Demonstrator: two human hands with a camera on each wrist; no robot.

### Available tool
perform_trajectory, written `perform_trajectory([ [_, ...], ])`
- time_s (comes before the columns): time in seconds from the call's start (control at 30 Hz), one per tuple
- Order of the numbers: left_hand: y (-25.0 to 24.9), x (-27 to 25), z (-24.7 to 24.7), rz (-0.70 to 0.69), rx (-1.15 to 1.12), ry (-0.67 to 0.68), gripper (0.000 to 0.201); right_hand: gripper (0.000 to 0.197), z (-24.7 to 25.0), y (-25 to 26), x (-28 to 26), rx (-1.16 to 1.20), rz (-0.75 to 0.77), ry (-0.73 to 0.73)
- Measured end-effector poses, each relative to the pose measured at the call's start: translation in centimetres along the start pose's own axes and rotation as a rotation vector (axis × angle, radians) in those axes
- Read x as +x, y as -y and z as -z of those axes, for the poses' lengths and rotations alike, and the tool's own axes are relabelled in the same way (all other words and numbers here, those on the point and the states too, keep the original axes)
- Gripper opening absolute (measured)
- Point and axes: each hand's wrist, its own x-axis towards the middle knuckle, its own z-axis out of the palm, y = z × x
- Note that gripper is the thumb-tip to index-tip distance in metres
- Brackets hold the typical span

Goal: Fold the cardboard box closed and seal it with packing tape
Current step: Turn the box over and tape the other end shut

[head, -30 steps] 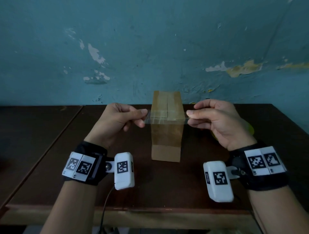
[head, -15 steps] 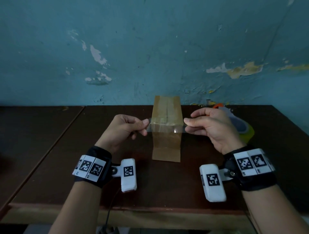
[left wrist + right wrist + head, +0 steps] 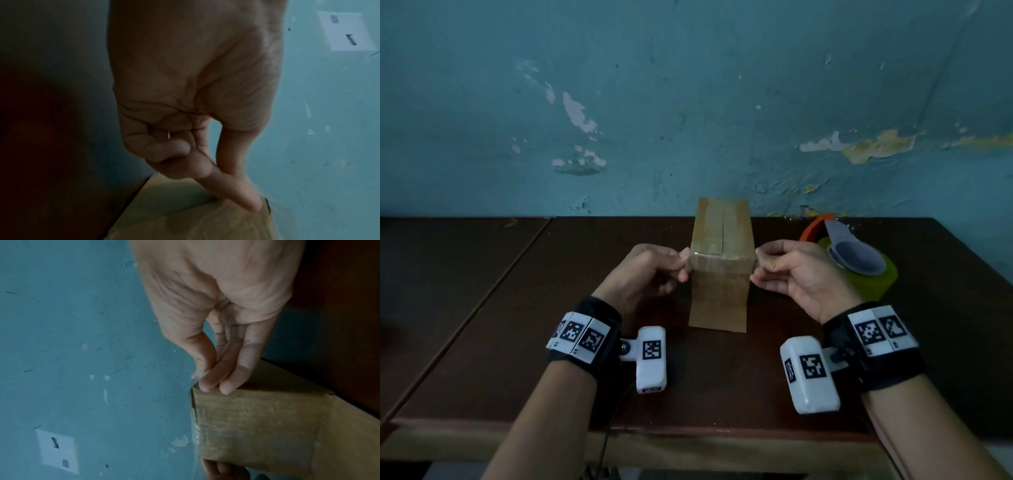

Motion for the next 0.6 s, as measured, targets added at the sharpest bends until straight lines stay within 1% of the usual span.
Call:
perform_trajectory([
  [0.07, 0.16, 0.14, -0.09, 0.026, 0.007, 0.009, 0.028, 0.009, 0.03, -0.04, 0.03, 0.016, -0.017, 0.014],
  [0.2, 0.61, 0.45, -0.16, 0.037, 0.016, 0.021, 0.033, 0.012, 0.32, -0.15, 0.17, 0.026, -0.045, 0.043],
  [0.37, 0.59, 0.51, -0.41, 0.031, 0.008, 0.015, 0.031, 0.011, 0.42, -0.30, 0.38, 0.066, -0.065, 0.063],
  [0.4, 0.63, 0.54, -0.40, 0.033, 0.001, 0.015, 0.030, 0.013, 0.42, -0.32, 0.43, 0.082, -0.071, 0.072],
  [0.5, 0.78, 0.58, -0.20, 0.043, -0.013, 0.019, 0.030, 0.030, 0.42, -0.35, 0.57, 0.101, -0.090, 0.099],
  [0.6, 0.88, 0.54, -0.23, 0.048, -0.030, 0.024, 0.029, 0.027, 0.51, -0.39, 0.66, 0.109, -0.100, 0.112],
])
